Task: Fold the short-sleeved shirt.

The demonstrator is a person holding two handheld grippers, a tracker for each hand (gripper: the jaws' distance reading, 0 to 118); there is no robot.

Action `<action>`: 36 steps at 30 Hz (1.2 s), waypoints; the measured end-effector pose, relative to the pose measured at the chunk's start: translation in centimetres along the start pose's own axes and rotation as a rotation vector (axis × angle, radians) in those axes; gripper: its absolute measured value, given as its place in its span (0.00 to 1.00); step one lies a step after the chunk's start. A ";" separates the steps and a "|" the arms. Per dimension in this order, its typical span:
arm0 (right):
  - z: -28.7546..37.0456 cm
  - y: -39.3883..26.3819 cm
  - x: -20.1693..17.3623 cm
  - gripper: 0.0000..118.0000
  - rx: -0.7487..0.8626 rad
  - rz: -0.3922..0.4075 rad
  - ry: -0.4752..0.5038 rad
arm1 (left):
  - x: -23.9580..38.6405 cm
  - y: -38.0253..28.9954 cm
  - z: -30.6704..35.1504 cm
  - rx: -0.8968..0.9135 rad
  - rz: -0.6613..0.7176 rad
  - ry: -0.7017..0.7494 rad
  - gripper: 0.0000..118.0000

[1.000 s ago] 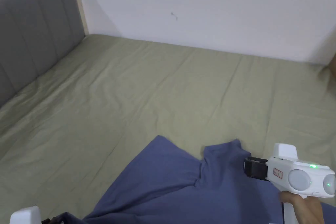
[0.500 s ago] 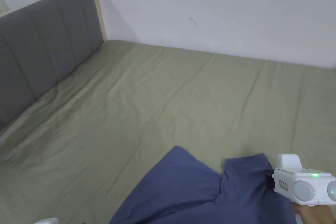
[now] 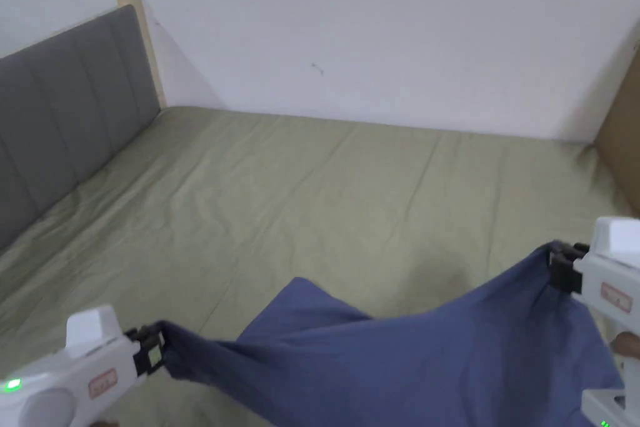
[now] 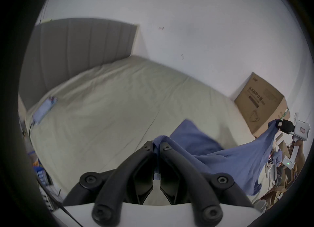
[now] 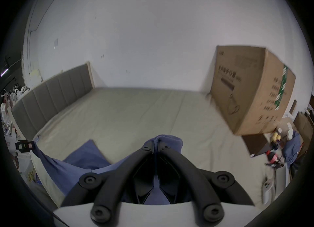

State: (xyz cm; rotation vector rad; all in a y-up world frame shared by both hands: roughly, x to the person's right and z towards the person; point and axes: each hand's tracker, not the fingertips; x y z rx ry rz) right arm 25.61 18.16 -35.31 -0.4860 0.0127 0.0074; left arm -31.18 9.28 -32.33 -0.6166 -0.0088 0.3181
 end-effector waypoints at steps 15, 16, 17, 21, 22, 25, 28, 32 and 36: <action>9.3 19.5 5.6 0.00 0.400 -0.034 -0.152 | 15.4 24.6 -1.0 0.277 -0.176 -0.095 0.01; 9.5 20.5 5.8 0.00 0.418 -0.043 -0.155 | 16.1 26.1 -0.8 0.290 -0.178 -0.098 0.01; 9.6 21.5 6.0 0.00 0.436 -0.048 -0.158 | 17.1 27.5 -0.3 0.313 -0.185 -0.097 0.01; 8.7 24.8 6.9 0.00 0.483 -0.058 -0.169 | 19.2 33.1 0.3 0.385 -0.189 -0.088 0.01; 8.4 25.4 7.0 0.00 0.485 -0.061 -0.169 | 19.6 34.1 0.4 0.401 -0.204 -0.078 0.01; 6.9 27.1 7.0 0.00 0.504 -0.052 -0.172 | 20.5 37.0 0.2 0.433 -0.244 -0.046 0.01; 4.9 28.8 7.2 0.00 0.520 -0.048 -0.171 | 21.3 39.2 -0.3 0.459 -0.266 -0.027 0.01; 2.3 31.0 7.1 0.00 0.537 -0.076 -0.162 | 21.6 41.0 -2.5 0.474 -0.291 -0.016 0.01; -0.1 31.5 6.5 0.00 0.542 -0.098 -0.143 | 21.4 41.0 -6.4 0.456 -0.324 0.007 0.01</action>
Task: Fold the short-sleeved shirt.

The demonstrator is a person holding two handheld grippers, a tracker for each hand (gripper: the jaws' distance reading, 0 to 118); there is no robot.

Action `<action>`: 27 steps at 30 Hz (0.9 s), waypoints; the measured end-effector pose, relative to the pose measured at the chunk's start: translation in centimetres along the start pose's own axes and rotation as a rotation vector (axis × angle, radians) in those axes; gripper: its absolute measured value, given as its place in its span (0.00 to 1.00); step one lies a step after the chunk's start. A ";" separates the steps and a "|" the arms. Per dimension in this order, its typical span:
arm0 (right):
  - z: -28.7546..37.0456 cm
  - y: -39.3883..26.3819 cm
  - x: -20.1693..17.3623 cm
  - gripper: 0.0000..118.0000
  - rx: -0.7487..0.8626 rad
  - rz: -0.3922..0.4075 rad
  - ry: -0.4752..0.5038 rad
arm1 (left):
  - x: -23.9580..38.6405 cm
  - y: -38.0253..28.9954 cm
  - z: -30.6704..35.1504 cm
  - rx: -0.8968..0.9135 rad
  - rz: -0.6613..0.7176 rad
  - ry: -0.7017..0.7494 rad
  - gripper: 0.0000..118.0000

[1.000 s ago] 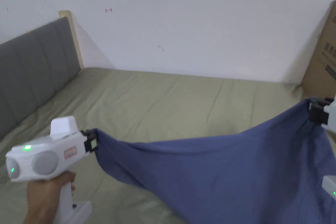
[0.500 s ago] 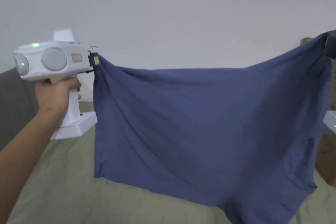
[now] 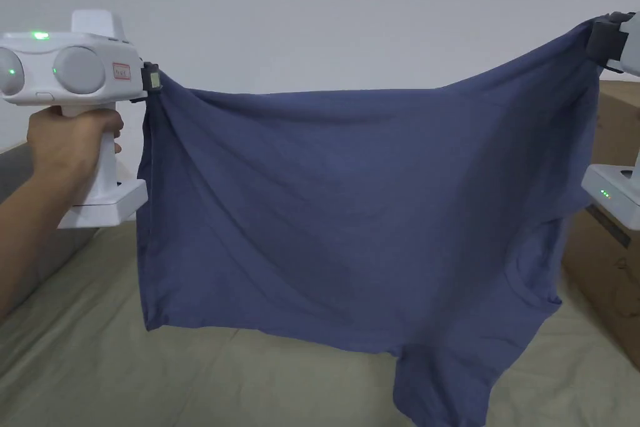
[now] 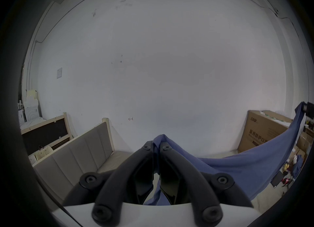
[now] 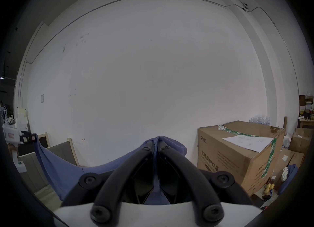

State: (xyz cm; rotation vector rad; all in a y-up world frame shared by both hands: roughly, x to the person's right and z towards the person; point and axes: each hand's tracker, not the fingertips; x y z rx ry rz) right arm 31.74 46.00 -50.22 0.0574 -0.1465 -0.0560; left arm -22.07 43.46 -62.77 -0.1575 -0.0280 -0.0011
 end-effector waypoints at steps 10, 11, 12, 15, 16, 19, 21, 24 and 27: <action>-2.9 -11.8 0.4 0.00 -0.162 -0.009 0.020 | 0.1 -13.5 -6.7 -0.185 0.013 -0.005 0.01; -2.8 -13.4 0.6 0.00 -0.188 -0.012 0.018 | 0.0 -15.2 -6.9 -0.215 0.024 -0.008 0.01; -2.7 -14.9 0.8 0.00 -0.219 -0.017 0.015 | 0.0 -16.8 -6.9 -0.236 0.034 -0.007 0.01; -1.6 -19.1 1.4 0.00 -0.291 -0.060 0.022 | -0.1 -21.3 -5.7 -0.298 0.044 -0.011 0.01; -1.1 -20.3 1.6 0.00 -0.306 -0.071 0.017 | -0.3 -22.6 -5.2 -0.311 0.050 -0.011 0.01; 1.5 -23.4 2.1 0.00 -0.347 -0.096 0.007 | -0.7 -26.4 -2.8 -0.371 0.051 -0.026 0.01; 4.0 -25.4 2.4 0.00 -0.380 -0.128 0.012 | -1.2 -28.8 -0.4 -0.404 0.050 -0.029 0.01; 8.2 -27.4 2.8 0.00 -0.422 -0.134 0.016 | -1.9 -32.1 3.1 -0.464 0.054 -0.039 0.01; 13.1 -29.3 3.0 0.00 -0.458 -0.156 0.018 | -2.5 -35.2 7.2 -0.516 0.064 -0.035 0.01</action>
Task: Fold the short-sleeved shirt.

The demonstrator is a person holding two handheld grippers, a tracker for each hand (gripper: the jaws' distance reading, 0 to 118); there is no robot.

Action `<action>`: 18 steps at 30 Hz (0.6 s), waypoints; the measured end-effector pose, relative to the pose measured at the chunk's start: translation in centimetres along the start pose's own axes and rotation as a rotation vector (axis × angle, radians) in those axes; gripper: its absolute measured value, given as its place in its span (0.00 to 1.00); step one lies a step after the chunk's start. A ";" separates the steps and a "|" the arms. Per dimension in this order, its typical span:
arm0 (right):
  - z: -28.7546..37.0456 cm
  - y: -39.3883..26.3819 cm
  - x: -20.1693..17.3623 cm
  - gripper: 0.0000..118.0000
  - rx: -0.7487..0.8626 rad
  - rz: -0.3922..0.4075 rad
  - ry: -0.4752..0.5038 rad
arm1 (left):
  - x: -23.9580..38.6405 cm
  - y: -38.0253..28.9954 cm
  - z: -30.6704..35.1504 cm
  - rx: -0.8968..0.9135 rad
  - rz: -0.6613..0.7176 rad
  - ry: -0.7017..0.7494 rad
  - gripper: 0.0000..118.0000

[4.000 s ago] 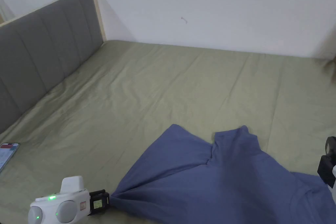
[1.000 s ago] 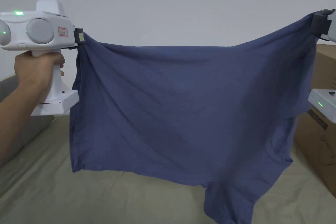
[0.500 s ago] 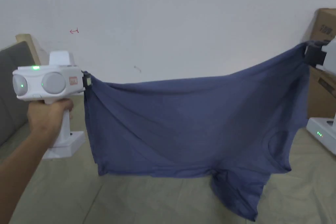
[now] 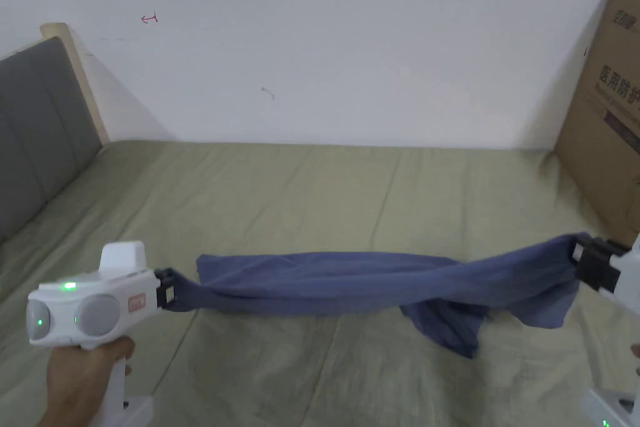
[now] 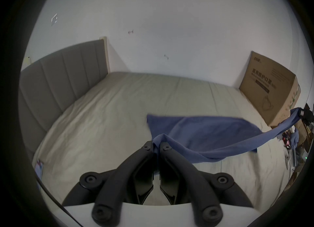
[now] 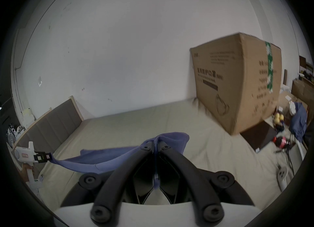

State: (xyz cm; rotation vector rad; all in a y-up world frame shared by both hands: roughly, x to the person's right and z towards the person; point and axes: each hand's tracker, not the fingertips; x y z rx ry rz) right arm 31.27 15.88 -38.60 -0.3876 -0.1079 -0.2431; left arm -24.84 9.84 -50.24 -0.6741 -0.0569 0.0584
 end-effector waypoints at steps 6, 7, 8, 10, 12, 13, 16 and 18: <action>7.5 -8.6 1.1 0.00 -0.089 -0.012 -0.021 | -1.6 -9.8 3.1 -0.109 0.002 -0.011 0.01; 8.5 -9.9 1.3 0.00 -0.111 -0.015 -0.025 | -1.8 -11.1 3.7 -0.127 0.007 -0.007 0.01; 9.7 -11.1 2.1 0.00 -0.131 -0.016 -0.029 | -2.1 -12.5 4.3 -0.141 0.012 -0.003 0.01; 12.0 -13.8 2.7 0.00 -0.174 -0.019 -0.037 | -2.4 -15.2 5.8 -0.165 0.013 0.007 0.01; 13.8 -15.7 3.6 0.00 -0.199 -0.040 -0.042 | -2.9 -17.1 6.8 -0.192 -0.003 0.021 0.01; 14.7 -16.6 3.9 0.00 -0.210 -0.055 -0.046 | -3.1 -17.9 7.3 -0.192 -0.006 0.023 0.01; 17.2 -19.4 5.0 0.00 -0.244 -0.085 -0.048 | -3.5 -20.1 9.2 -0.205 -0.017 0.024 0.01; 18.5 -20.9 5.4 0.00 -0.271 -0.084 -0.048 | -3.7 -21.3 10.2 -0.205 -0.037 0.030 0.01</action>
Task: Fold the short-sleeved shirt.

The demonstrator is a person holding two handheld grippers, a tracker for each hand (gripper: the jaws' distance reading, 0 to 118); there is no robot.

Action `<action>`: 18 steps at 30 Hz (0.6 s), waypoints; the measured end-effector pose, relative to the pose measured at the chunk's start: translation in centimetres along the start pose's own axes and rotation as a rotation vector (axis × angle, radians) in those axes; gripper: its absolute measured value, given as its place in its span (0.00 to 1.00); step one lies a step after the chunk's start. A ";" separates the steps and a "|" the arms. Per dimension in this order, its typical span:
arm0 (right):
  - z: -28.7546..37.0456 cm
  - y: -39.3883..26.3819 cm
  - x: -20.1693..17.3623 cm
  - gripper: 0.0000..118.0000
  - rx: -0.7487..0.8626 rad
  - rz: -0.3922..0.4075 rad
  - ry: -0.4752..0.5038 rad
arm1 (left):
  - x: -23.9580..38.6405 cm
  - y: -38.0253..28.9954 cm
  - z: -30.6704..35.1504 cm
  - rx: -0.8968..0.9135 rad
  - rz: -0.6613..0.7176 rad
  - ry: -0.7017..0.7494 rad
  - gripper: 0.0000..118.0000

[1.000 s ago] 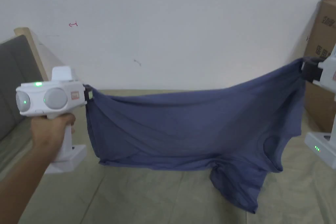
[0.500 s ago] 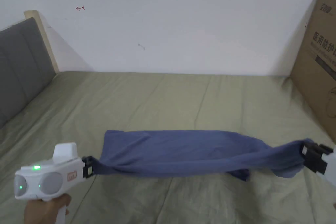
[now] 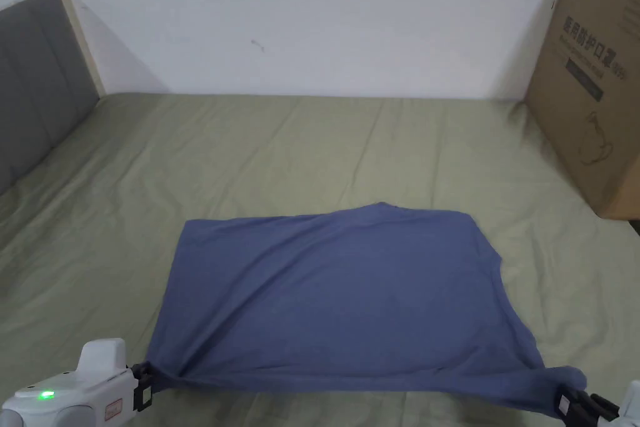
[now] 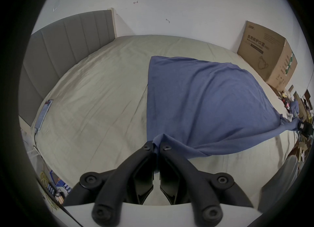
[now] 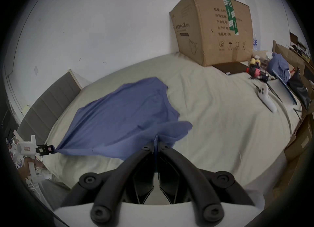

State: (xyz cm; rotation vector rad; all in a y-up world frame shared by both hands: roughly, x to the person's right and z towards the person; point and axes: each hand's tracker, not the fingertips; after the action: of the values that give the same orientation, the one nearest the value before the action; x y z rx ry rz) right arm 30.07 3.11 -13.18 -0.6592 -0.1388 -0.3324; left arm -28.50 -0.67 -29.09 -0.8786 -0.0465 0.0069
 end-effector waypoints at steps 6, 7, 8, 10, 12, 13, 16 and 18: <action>-0.6 -3.7 0.9 0.00 -0.098 -0.038 -0.028 | -0.4 -2.3 0.7 -0.019 -0.041 0.025 0.01; -1.2 -4.1 1.0 0.00 -0.120 -0.041 -0.040 | -0.4 -2.5 0.6 -0.023 -0.047 0.029 0.01; -2.0 -4.6 1.1 0.00 -0.161 -0.047 -0.060 | -0.1 -2.9 0.4 -0.029 -0.059 0.035 0.01; -3.6 -5.5 1.2 0.01 -0.228 -0.070 -0.102 | 0.2 -3.4 -0.4 -0.064 -0.087 0.048 0.01; -4.8 -6.2 1.4 0.01 -0.279 -0.090 -0.134 | 0.5 -4.2 -1.3 -0.099 -0.114 0.062 0.01; -5.3 -6.5 1.4 0.01 -0.304 -0.094 -0.145 | 0.6 -4.5 -1.5 -0.108 -0.116 0.063 0.02; -5.3 -6.5 0.7 0.15 -0.293 -0.075 -0.152 | 0.8 -4.6 -1.0 -0.084 -0.086 0.072 0.22; -4.7 -5.6 -0.2 0.41 -0.286 -0.041 -0.177 | 0.8 -4.0 -0.5 -0.113 -0.009 0.096 0.39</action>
State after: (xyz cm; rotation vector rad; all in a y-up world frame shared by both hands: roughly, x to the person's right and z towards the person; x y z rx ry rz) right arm 28.05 -3.89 -13.70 -0.9706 -0.2774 -0.3365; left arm -27.72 -3.58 -26.30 -0.9909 0.0390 -0.0466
